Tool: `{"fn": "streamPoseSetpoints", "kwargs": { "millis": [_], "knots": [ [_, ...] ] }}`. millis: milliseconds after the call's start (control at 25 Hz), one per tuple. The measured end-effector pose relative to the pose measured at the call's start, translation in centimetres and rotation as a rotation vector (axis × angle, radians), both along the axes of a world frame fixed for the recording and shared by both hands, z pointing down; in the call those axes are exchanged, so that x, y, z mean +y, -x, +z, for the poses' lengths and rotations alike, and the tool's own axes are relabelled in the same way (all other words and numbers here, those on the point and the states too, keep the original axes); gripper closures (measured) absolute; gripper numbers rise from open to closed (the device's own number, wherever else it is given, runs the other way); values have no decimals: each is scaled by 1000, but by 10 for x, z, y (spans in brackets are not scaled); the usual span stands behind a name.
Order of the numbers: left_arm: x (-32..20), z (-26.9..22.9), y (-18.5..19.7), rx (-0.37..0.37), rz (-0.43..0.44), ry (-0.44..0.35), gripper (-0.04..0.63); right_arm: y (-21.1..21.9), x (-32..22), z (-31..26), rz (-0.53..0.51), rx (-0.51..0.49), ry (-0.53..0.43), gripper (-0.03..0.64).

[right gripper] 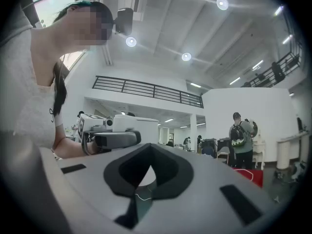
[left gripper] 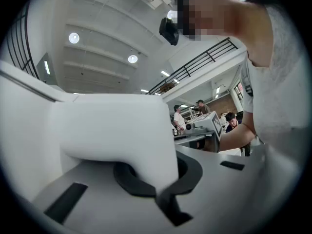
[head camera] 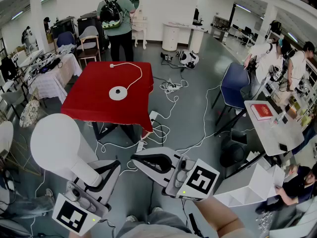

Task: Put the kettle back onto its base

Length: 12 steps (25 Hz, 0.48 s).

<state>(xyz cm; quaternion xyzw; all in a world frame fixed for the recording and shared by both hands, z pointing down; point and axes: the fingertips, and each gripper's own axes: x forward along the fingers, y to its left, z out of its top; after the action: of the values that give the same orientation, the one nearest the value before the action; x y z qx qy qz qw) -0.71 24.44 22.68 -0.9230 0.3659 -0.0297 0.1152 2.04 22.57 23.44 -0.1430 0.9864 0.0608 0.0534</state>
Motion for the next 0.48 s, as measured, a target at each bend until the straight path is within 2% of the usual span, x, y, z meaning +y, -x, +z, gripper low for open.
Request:
{"fn": "streamPoseSetpoints", "kwargs": {
  "millis": [480],
  "knots": [
    [-1,-4,2,12,-24,-3,589,5,1,-10,-29,-25,4,611]
  ]
}}
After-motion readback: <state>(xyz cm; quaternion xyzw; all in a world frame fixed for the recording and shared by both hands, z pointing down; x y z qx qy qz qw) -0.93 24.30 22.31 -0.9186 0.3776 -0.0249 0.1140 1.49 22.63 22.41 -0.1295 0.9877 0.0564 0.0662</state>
